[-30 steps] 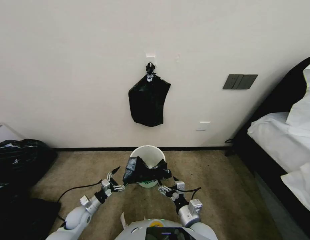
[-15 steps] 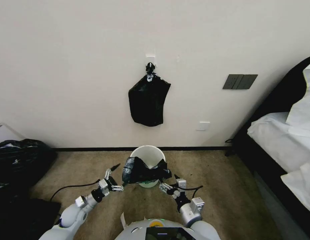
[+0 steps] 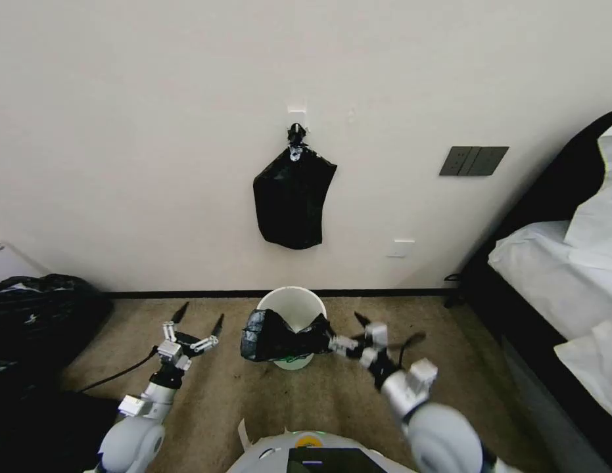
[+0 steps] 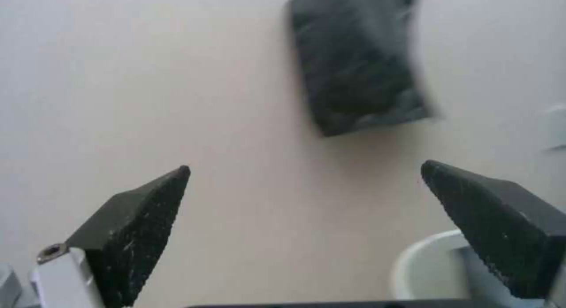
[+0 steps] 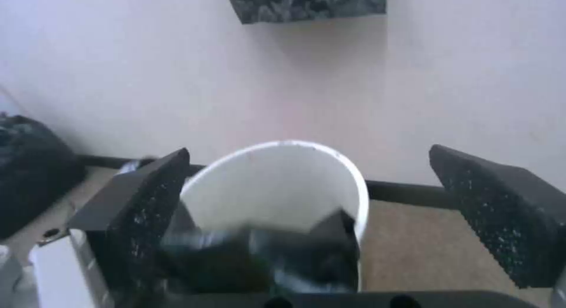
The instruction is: Place a trash bag onto the trash bin.
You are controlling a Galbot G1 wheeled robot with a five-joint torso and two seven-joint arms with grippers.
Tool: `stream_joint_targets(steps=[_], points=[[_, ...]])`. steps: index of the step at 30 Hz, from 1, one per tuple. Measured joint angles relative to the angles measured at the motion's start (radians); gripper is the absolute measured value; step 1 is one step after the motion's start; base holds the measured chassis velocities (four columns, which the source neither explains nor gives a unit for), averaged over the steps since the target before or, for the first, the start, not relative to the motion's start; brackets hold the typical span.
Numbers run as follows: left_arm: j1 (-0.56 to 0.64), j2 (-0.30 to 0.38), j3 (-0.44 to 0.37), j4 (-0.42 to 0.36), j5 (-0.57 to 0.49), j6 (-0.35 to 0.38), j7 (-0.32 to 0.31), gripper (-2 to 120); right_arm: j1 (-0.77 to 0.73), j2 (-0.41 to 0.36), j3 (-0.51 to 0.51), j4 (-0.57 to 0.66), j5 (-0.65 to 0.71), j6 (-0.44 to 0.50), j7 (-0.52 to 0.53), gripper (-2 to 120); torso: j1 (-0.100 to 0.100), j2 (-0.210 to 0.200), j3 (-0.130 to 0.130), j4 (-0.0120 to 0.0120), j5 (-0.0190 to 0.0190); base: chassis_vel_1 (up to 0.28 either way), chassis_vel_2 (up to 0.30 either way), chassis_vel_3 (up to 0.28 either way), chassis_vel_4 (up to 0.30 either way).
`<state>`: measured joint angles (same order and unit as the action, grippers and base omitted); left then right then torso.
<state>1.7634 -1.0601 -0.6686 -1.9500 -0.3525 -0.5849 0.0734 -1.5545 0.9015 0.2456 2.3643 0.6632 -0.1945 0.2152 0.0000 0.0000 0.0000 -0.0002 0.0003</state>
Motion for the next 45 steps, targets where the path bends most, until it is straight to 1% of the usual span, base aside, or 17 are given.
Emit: stream_joint_targets(steps=[2, 3, 5, 6, 10, 11, 12, 13, 16, 20, 23, 25, 26, 30, 35, 40, 45], points=[[0.022, -0.022, -0.001, -0.032, 0.06, 0.044, -0.09, 100, 0.153, -0.058, 0.005, -0.035, 0.15, -0.105, -0.009, 100, 0.0, 0.0, 0.0, 0.0004, 0.0002, 0.0, 0.0, 0.0, 0.0], [0.022, -0.022, -0.001, -0.032, 0.06, 0.044, -0.09, 100, 0.153, -0.058, 0.005, -0.035, 0.15, -0.105, -0.009, 100, 0.0, 0.0, 0.0, 0.0004, 0.0002, 0.0, 0.0, 0.0, 0.0], [0.039, -0.044, -0.001, -0.049, 0.085, 0.064, -0.121, 100, 0.28, -0.099, -0.015, -0.079, 0.232, -0.17, -0.035, 100, 0.0, 0.0, 0.0, 0.0005, 0.0, 0.0, 0.0, 0.0, 0.0], [0.058, -0.063, 0.0, -0.063, 0.097, 0.08, -0.139, 100, 0.386, -0.13, -0.063, -0.123, 0.279, -0.22, -0.067, 100, 0.0, 0.0, 0.0, 0.0004, -0.0002, 0.0, 0.0, 0.0, 0.0], [0.083, -0.091, 0.002, -0.081, 0.111, 0.1, -0.158, 100, 0.532, -0.148, -0.146, -0.195, 0.301, -0.266, -0.111, 100, 0.0, 0.0, 0.0, 0.0003, 0.0002, 0.0, 0.0, 0.0, 0.0], [0.102, -0.116, 0.007, -0.091, 0.137, 0.124, -0.185, 100, 0.654, -0.143, -0.234, -0.28, 0.298, -0.287, -0.146, 100, 0.0, 0.0, 0.0, 0.0001, -0.0006, 0.0, 0.0, 0.0, 0.0], [0.11, -0.127, 0.01, -0.096, 0.147, 0.135, -0.197, 100, 0.702, -0.134, -0.272, -0.32, 0.294, -0.293, -0.158, 100, 0.0, 0.0, 0.0, 0.0003, -0.0001, 0.0, 0.0, 0.0, 0.0], [0.11, -0.127, 0.01, -0.096, 0.147, 0.135, -0.197, 100, 0.702, -0.134, -0.272, -0.32, 0.294, -0.293, -0.158, 100, 0.0, 0.0, 0.0, 0.0003, -0.0001, 0.0, 0.0, 0.0, 0.0], [0.143, -0.174, 0.016, -0.127, 0.169, 0.167, -0.232, 100, 0.879, -0.081, -0.428, -0.471, 0.286, -0.33, -0.194, 100, 0.0, 0.0, 0.0, 0.0003, 0.0, 0.0, 0.0, 0.0, 0.0], [0.169, -0.198, 0.017, -0.15, 0.178, 0.172, -0.238, 100, 1.026, -0.027, -0.543, -0.576, 0.263, -0.374, -0.221, 100, 0.0, 0.0, 0.0, 0.0003, -0.0005, 0.0, 0.0, 0.0, 0.0], [0.175, -0.208, 0.02, -0.155, 0.183, 0.173, -0.238, 100, 1.099, 0.002, -0.598, -0.642, 0.241, -0.401, -0.241, 100, 0.0, 0.0, 0.0, 0.0004, -0.0003, 0.0, 0.0, 0.0, 0.0], [0.18, -0.225, 0.033, -0.156, 0.194, 0.172, -0.235, 100, 1.218, 0.051, -0.693, -0.801, 0.199, -0.437, -0.307, 100, 0.0, 0.0, 0.0, 0.0002, -0.0004, 0.0, 0.0, 0.0, 0.0], [0.18, -0.225, 0.033, -0.156, 0.194, 0.172, -0.235, 100, 1.218, 0.051, -0.693, -0.801, 0.199, -0.437, -0.307, 100, 0.0, 0.0, 0.0, 0.0002, -0.0004, 0.0, 0.0, 0.0, 0.0], [0.178, -0.235, 0.048, -0.156, 0.201, 0.171, -0.233, 100, 1.301, 0.086, -0.788, -0.924, 0.143, -0.471, -0.435, 100, 0.0, 0.0, 0.0, 0.0, -0.0003, 0.0, 0.0, 0.0, 0.0], [0.176, -0.238, 0.057, -0.163, 0.207, 0.172, -0.231, 100, 1.335, 0.123, -0.831, -0.992, 0.104, -0.484, -0.518, 100, 0.0, 0.0, 0.0, -0.0001, -0.0002, 0.0, 0.0, 0.0, 0.0], [0.177, -0.243, 0.065, -0.167, 0.213, 0.173, -0.23, 100, 1.36, 0.17, -0.855, -1.058, 0.06, -0.478, -0.554, 100, 0.0, 0.0, 0.0, 0.0004, -0.0003, 0.0, 0.0, 0.0, 0.0], [0.178, -0.248, 0.068, -0.168, 0.216, 0.17, -0.23, 100, 1.379, 0.189, -0.881, -1.092, 0.015, -0.466, -0.587, 99, 0.0, 0.0, 0.0, 0.0003, -0.0004, 0.0, 0.0, 0.0, 0.0]])
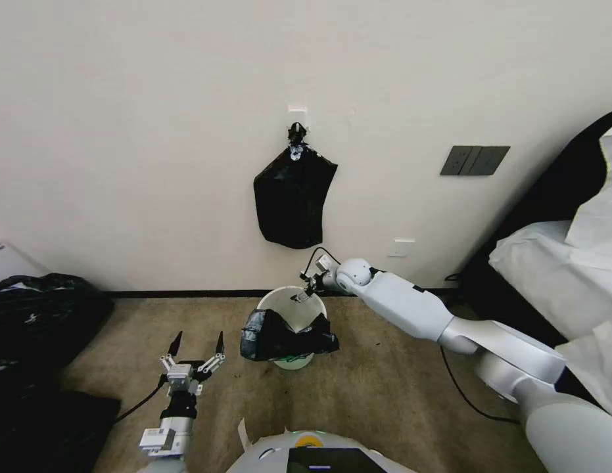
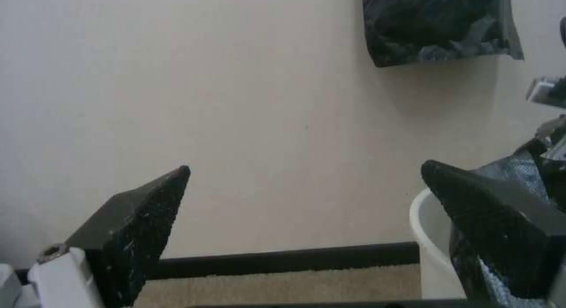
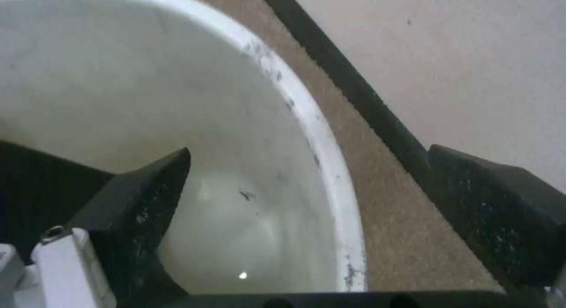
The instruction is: Place a trash bag onto the trash bin.
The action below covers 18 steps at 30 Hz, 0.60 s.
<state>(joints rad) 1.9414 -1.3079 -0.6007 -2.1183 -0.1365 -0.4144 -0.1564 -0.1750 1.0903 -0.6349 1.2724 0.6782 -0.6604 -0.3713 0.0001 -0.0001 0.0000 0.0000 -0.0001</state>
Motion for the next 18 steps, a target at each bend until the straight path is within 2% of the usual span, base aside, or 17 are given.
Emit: stream_joint_targets(steps=[9, 12, 13, 14, 15, 16, 17, 18], points=[[-0.003, -0.002, -0.002, 0.003, 0.0, -0.012, 0.0, 100, 0.018, 0.012, -0.023, -0.048, -0.036, 0.003, -0.027, 91, 0.0, 0.0, 0.0, -0.0001, 0.0, 0.0, 0.0, 0.0, 0.0], [-0.002, -0.001, -0.002, 0.003, 0.0, -0.014, 0.0, 100, 0.024, 0.015, -0.027, -0.058, -0.035, 0.002, -0.031, 80, 0.0, 0.0, 0.0, -0.0002, 0.0001, 0.0, 0.0, 0.0, 0.0], [-0.002, -0.001, -0.002, 0.003, 0.0, -0.014, 0.0, 100, 0.024, 0.015, -0.027, -0.058, -0.035, 0.002, -0.031, 80, 0.0, 0.0, 0.0, -0.0002, 0.0001, 0.0, 0.0, 0.0, 0.0], [-0.003, -0.001, -0.002, 0.003, 0.0, -0.014, 0.0, 100, 0.026, 0.015, -0.029, -0.059, -0.035, 0.002, -0.032, 73, 0.0, 0.0, 0.0, -0.0001, 0.0001, 0.0, 0.0, 0.0, 0.0], [-0.003, -0.001, -0.002, 0.003, 0.0, -0.014, 0.0, 100, 0.026, 0.015, -0.029, -0.059, -0.035, 0.002, -0.032, 72, 0.0, 0.0, 0.0, 0.0, 0.0001, 0.0, 0.0, 0.0, 0.0], [-0.003, -0.001, -0.002, 0.003, 0.0, -0.014, 0.0, 100, 0.026, 0.016, -0.029, -0.059, -0.034, 0.002, -0.032, 63, 0.0, 0.0, 0.0, 0.0, 0.0, 0.0, 0.0, 0.0, 0.0], [-0.003, -0.001, -0.002, 0.003, 0.0, -0.014, 0.0, 100, 0.026, 0.016, -0.029, -0.059, -0.034, 0.002, -0.032, 63, 0.0, 0.0, 0.0, 0.0, 0.0, 0.0, 0.0, 0.0, 0.0], [-0.003, -0.001, -0.002, 0.003, 0.0, -0.014, 0.0, 100, 0.026, 0.016, -0.03, -0.06, -0.034, 0.002, -0.032, 58, 0.0, 0.0, 0.0, 0.0, 0.0001, 0.0, 0.0, 0.0, 0.0]])
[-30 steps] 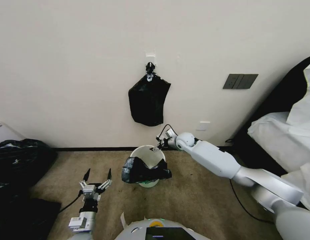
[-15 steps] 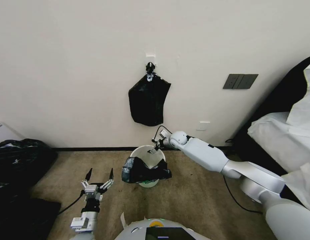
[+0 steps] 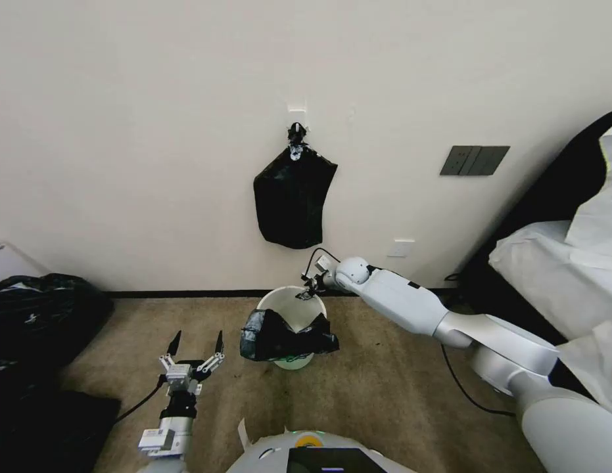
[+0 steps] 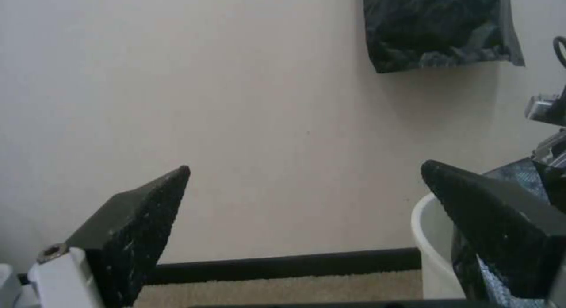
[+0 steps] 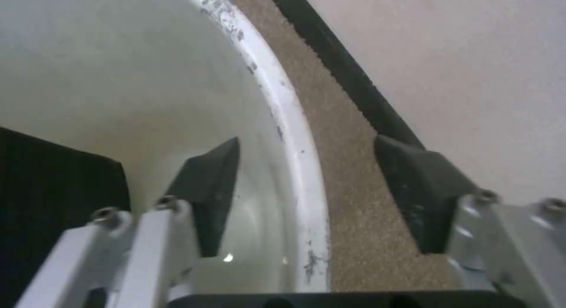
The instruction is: Place a trash bag onto the trash bin.
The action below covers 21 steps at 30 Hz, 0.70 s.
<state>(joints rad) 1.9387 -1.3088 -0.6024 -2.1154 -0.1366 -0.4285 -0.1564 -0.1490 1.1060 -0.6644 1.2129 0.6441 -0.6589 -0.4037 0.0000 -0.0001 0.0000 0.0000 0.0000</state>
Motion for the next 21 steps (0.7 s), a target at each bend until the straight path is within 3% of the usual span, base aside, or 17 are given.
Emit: stream_joint_targets(steps=[1, 13, 21], points=[[0.0, 0.0, 0.0, 0.0, 0.0, 0.0, 0.0, 100, 0.0, 0.0, 0.0, 0.0, 0.001, 0.0, 0.0, 50, 0.0, 0.0, 0.0, 0.0, 0.0, 0.0, 0.0, 0.0, 0.0], [-0.006, 0.005, 0.009, 0.008, -0.001, -0.006, -0.003, 100, -0.006, 0.042, -0.023, -0.042, -0.014, -0.007, -0.014, 8, 0.0, 0.0, 0.0, -0.0002, 0.0002, 0.0, 0.0, 0.0, 0.0], [-0.019, 0.011, 0.012, 0.002, -0.011, 0.004, -0.004, 100, -0.027, 0.015, -0.001, -0.002, 0.025, -0.021, 0.005, 6, 0.0, 0.0, 0.0, 0.0, 0.0002, 0.0, 0.0, 0.0, 0.0]])
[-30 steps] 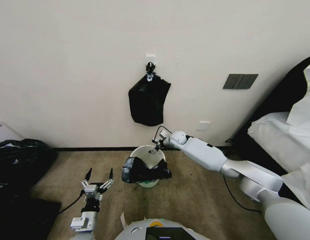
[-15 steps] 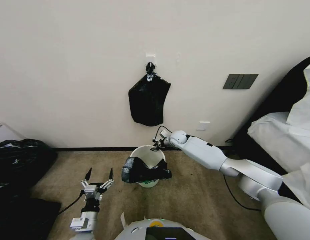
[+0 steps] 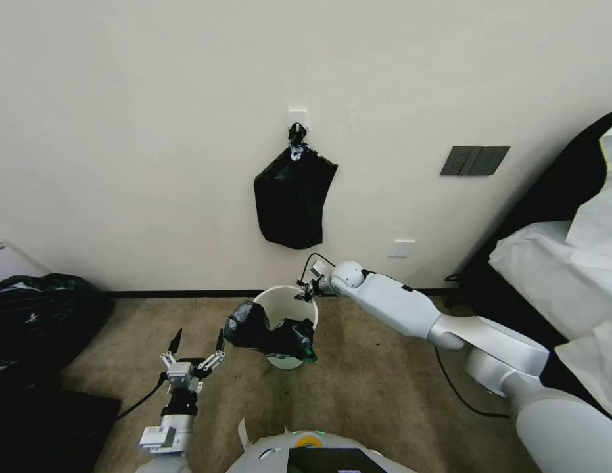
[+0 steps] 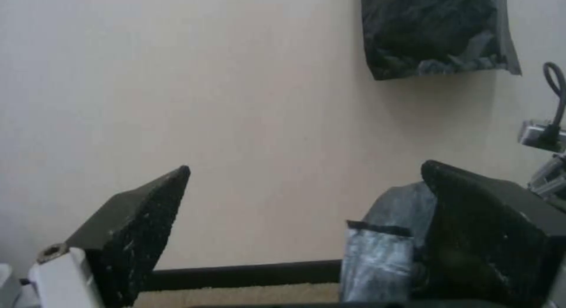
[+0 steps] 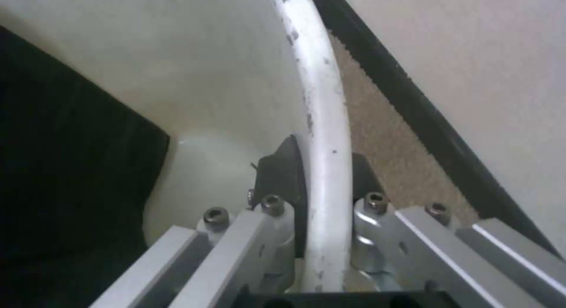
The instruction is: Place a trash bag onto the trash bin.
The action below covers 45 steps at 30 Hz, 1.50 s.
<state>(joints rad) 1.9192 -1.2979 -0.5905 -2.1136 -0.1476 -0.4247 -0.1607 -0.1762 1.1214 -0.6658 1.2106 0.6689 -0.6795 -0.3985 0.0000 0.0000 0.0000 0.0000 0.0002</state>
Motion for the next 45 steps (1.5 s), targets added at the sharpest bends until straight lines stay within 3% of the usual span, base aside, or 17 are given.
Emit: stream_joint_targets(steps=[11, 18, 30, 34, 42, 45], points=[[-0.015, 0.003, 0.007, -0.008, -0.024, 0.024, -0.004, 100, -0.079, -0.085, 0.108, 0.127, 0.174, -0.031, 0.172, 5, 0.0, 0.0, 0.0, -0.0001, -0.0001, 0.0, 0.0, 0.0, 0.0], [-0.025, 0.019, 0.005, -0.019, -0.05, 0.05, -0.006, 100, -0.204, -0.155, 0.264, 0.269, 0.324, -0.032, 0.411, 6, 0.0, 0.0, 0.0, -0.0002, -0.0001, 0.0, 0.0, 0.0, 0.0], [-0.038, 0.042, 0.002, -0.034, -0.084, 0.083, -0.011, 100, -0.422, -0.192, 0.467, 0.447, 0.488, -0.031, 0.643, 2, 0.0, 0.0, 0.0, -0.0001, -0.0001, 0.0, 0.0, 0.0, 0.0], [-0.039, 0.05, 0.0, -0.042, -0.092, 0.091, -0.012, 100, -0.516, -0.194, 0.553, 0.519, 0.582, -0.031, 0.824, 2, 0.0, 0.0, 0.0, -0.0001, -0.0001, 0.0, 0.0, 0.0, 0.0], [-0.037, 0.051, 0.007, -0.043, -0.093, 0.092, -0.013, 100, -0.592, -0.183, 0.64, 0.609, 0.669, -0.03, 1.017, 2, 0.0, 0.0, 0.0, -0.0001, -0.0003, 0.0, 0.0, 0.0, 0.0], [-0.034, 0.051, 0.01, -0.048, -0.093, 0.092, -0.013, 100, -0.638, -0.148, 0.665, 0.667, 0.719, -0.027, 1.195, 2, 0.0, 0.0, 0.0, 0.0, -0.0004, 0.0, 0.0, 0.0, 0.0]])
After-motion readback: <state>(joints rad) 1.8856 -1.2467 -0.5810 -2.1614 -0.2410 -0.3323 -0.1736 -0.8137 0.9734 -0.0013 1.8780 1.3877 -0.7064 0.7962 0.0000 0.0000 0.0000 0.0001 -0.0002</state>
